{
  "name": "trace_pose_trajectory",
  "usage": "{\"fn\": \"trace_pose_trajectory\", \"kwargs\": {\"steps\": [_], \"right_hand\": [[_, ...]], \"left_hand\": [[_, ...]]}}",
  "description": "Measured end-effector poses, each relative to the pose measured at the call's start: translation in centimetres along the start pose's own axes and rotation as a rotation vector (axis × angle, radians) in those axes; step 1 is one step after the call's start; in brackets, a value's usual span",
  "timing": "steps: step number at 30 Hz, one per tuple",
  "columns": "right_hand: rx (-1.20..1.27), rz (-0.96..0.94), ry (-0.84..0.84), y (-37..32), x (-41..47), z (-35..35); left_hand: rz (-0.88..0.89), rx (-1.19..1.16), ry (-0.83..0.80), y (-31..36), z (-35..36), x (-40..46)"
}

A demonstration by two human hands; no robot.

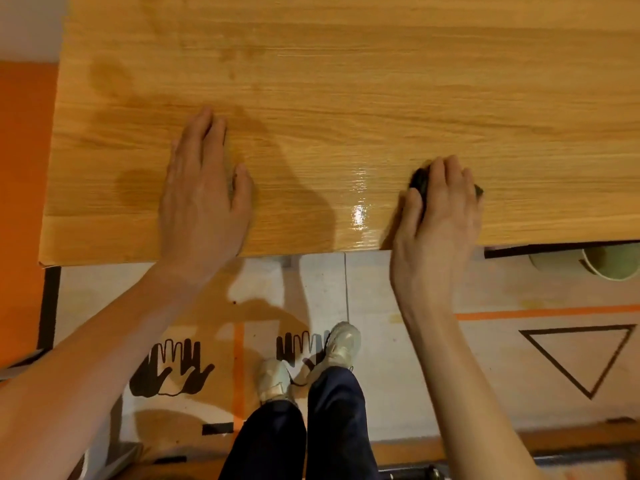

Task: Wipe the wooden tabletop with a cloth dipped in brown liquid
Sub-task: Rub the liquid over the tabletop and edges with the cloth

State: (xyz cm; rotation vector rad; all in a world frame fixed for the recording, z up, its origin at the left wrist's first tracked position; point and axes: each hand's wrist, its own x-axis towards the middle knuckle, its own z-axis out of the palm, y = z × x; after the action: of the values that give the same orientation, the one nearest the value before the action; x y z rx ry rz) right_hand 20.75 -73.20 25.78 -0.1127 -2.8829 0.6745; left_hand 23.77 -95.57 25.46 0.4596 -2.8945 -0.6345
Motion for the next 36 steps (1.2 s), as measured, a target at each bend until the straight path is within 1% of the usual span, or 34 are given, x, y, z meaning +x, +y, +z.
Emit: {"fn": "trace_pose_trajectory", "kwargs": {"steps": [1,2,4,6,8,9,10,12,13,15,16,18,21,23,24,25,26,27,28,30,31,33,35,36], "right_hand": [[-0.008,-0.043,0.015,-2.2,-1.2,1.1],[-0.012,-0.125,0.0,-4.5,-2.7,2.3],[0.042,-0.322,-0.087,-8.0,-5.5,3.7],[0.14,-0.53,-0.175,-7.4,-5.6,3.5],[0.19,-0.642,-0.217,-3.6,-3.8,2.0],[0.175,-0.64,-0.201,-1.1,-2.7,1.0],[0.153,-0.594,-0.149,1.6,-1.8,0.0],[0.139,-0.403,0.03,5.7,-0.8,-1.5],[0.14,-0.296,0.128,6.6,-1.0,-1.3],[0.148,-0.15,0.269,5.6,-2.3,0.6],[0.158,-0.131,0.315,4.0,-3.0,1.9],[0.194,-0.164,0.371,-0.1,-4.8,4.6],[0.213,-0.315,0.343,-4.7,-7.6,7.7],[0.139,-0.532,0.276,-3.4,-6.8,7.3],[0.089,-0.643,0.238,-1.6,-5.9,6.6],[0.051,-0.707,0.212,0.7,-4.9,5.8],[0.035,-0.698,0.205,2.9,-3.9,4.8],[0.038,-0.627,0.231,4.5,-3.4,3.8],[0.049,-0.517,0.283,5.5,-3.1,3.3],[0.083,-0.3,0.371,4.4,-3.8,3.9],[0.101,-0.248,0.382,2.6,-4.5,4.7],[0.137,-0.277,0.326,-2.1,-6.3,6.6],[0.16,-0.386,0.205,-6.1,-8.4,7.8],[0.155,-0.461,0.153,-6.9,-8.9,7.9]], "left_hand": [[-0.001,-0.003,0.003,0.0,0.0,0.0],[-0.004,-0.004,0.007,0.0,0.1,0.0],[0.001,0.004,0.013,-0.1,0.1,0.1],[0.016,0.022,0.009,-0.2,0.2,0.1],[0.026,0.022,0.001,-0.4,0.2,0.1],[0.027,0.017,0.001,-0.4,0.2,0.1],[0.03,0.012,0.005,-0.4,0.2,0.1],[0.038,0.015,0.02,-0.3,0.2,0.2],[0.042,0.023,0.027,-0.4,0.3,0.2],[0.058,0.034,0.032,-0.6,0.4,0.3],[0.063,0.035,0.033,-0.7,0.5,0.3],[0.053,0.037,0.037,-0.9,0.8,0.5],[0.037,0.031,0.056,-1.2,1.2,0.6],[0.059,0.027,0.06,-1.4,1.3,0.6],[0.068,0.023,0.056,-1.6,1.3,0.6],[0.071,0.015,0.051,-1.6,1.3,0.6],[0.072,0.006,0.049,-1.6,1.2,0.6],[0.073,0.0,0.054,-1.6,1.2,0.5],[0.079,-0.003,0.065,-1.5,1.3,0.4],[0.102,-0.014,0.081,-1.4,1.2,0.3],[0.111,-0.028,0.082,-1.4,1.2,0.3],[0.107,-0.07,0.067,-1.6,0.8,0.4],[0.125,-0.1,0.037,-2.1,-0.1,0.5],[0.16,-0.095,0.026,-2.6,-0.7,0.5]]}}
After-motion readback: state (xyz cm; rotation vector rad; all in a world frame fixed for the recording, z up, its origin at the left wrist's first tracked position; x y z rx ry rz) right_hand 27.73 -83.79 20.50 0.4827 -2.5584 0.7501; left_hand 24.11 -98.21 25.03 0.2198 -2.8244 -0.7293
